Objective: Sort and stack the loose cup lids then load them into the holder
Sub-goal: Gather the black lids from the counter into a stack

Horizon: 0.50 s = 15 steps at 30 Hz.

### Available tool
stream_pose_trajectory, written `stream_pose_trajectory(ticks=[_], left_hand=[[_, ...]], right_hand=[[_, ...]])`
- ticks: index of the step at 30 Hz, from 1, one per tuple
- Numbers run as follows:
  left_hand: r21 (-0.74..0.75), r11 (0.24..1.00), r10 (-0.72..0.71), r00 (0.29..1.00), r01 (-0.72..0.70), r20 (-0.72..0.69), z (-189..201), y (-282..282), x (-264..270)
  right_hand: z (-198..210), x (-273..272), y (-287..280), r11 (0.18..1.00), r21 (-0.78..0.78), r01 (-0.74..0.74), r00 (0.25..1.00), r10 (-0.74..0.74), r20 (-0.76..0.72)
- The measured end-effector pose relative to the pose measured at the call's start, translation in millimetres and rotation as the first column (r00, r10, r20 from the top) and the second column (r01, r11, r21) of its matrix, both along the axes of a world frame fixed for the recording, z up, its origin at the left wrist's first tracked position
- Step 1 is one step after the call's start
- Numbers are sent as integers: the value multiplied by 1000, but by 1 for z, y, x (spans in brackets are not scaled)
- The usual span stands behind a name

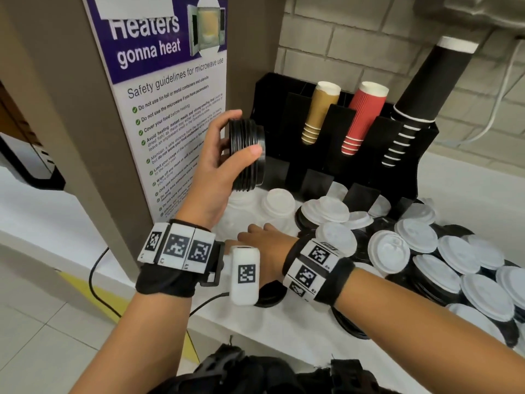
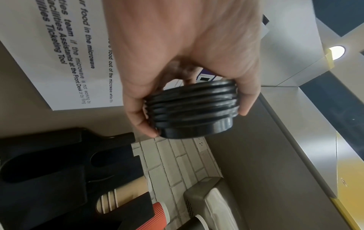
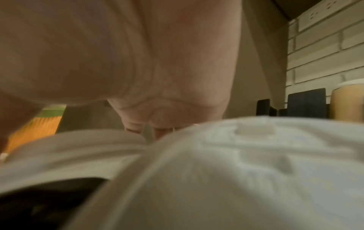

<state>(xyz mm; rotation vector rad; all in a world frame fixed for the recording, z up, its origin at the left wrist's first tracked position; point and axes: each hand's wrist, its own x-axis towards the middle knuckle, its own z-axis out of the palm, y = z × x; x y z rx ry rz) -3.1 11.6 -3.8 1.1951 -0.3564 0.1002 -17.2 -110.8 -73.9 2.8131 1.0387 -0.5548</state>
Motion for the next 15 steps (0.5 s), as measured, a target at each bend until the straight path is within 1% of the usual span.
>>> stream_pose_trajectory(ticks=[2, 4, 5, 7, 8, 9, 10, 12, 14, 15], left_hand=[[-1, 1000, 9, 1000, -9, 0, 0, 2, 0], [-6, 1000, 27, 1000, -27, 5, 1, 4, 1], [-7, 999, 32, 999, -32, 9, 1, 5, 1], [-4, 999, 33, 999, -33, 17, 2, 6, 2], [0, 999, 32, 999, -32, 19, 2, 6, 2], [5, 999, 33, 999, -33, 20, 1, 6, 3], [8, 999, 35, 999, -35, 19, 1, 5, 3], [14, 999, 33, 999, -33, 11, -1, 3, 5], [17, 1000, 23, 1000, -23, 4, -1, 2, 6], [16, 1000, 18, 1000, -18, 3, -2, 1, 7]], right_hand=[[7, 3, -2, 999, 43, 9, 1000, -9, -4], [20, 11, -9, 993, 78, 84, 996, -85, 20], [28, 16, -15, 988, 76, 134, 987, -140, 74], [43, 25, -27, 975, 30, 221, 943, -221, 249], [47, 28, -31, 970, 13, 243, 920, -234, 315], [49, 29, -34, 972, 9, 234, 914, -223, 339], [50, 27, -33, 981, 8, 195, 929, -188, 318], [48, 16, -27, 997, -16, 76, 982, -72, 176], [40, 3, -20, 996, -86, -26, 999, 30, 38], [35, -3, -18, 989, -133, -65, 998, 66, 5]])
